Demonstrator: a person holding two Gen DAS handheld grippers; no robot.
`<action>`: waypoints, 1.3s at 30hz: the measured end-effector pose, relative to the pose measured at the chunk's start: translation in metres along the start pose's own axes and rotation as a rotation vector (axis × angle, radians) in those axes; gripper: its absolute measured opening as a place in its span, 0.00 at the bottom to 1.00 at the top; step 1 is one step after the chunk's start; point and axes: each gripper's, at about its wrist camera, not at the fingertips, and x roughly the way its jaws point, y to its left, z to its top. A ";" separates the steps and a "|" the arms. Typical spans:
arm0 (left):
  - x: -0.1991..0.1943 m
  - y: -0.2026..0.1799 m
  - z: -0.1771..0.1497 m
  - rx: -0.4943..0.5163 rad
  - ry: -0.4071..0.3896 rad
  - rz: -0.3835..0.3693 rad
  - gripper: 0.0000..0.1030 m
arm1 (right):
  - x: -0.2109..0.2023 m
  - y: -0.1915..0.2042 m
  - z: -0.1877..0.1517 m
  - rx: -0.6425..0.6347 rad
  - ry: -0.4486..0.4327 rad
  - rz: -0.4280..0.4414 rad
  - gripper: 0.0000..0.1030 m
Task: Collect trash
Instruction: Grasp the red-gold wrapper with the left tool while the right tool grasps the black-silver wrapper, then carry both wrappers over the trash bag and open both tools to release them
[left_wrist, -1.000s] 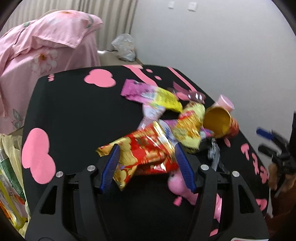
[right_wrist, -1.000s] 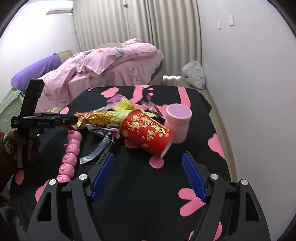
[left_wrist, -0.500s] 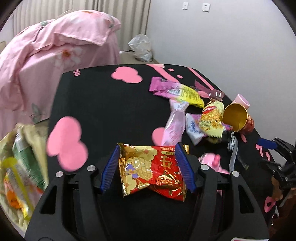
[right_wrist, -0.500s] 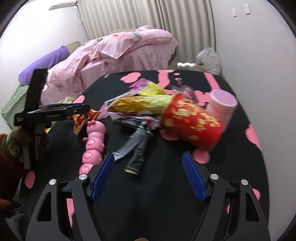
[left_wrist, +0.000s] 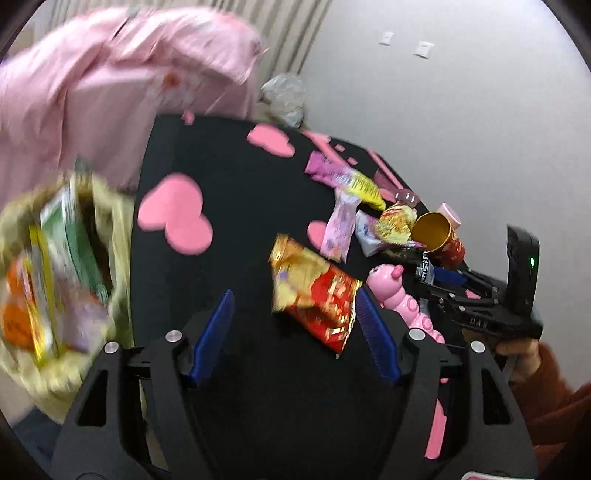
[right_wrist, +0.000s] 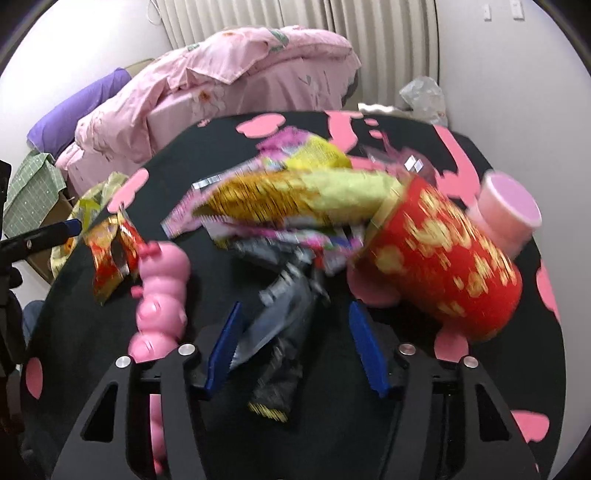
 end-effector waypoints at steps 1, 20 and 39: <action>0.002 0.002 -0.003 -0.038 0.016 -0.029 0.63 | -0.001 -0.001 -0.003 -0.001 0.003 -0.007 0.54; 0.038 -0.022 -0.005 -0.011 0.030 0.111 0.33 | -0.026 -0.002 0.000 -0.031 -0.042 0.079 0.56; 0.005 -0.029 -0.009 -0.027 -0.030 0.049 0.20 | -0.030 0.010 0.016 -0.055 -0.049 0.066 0.23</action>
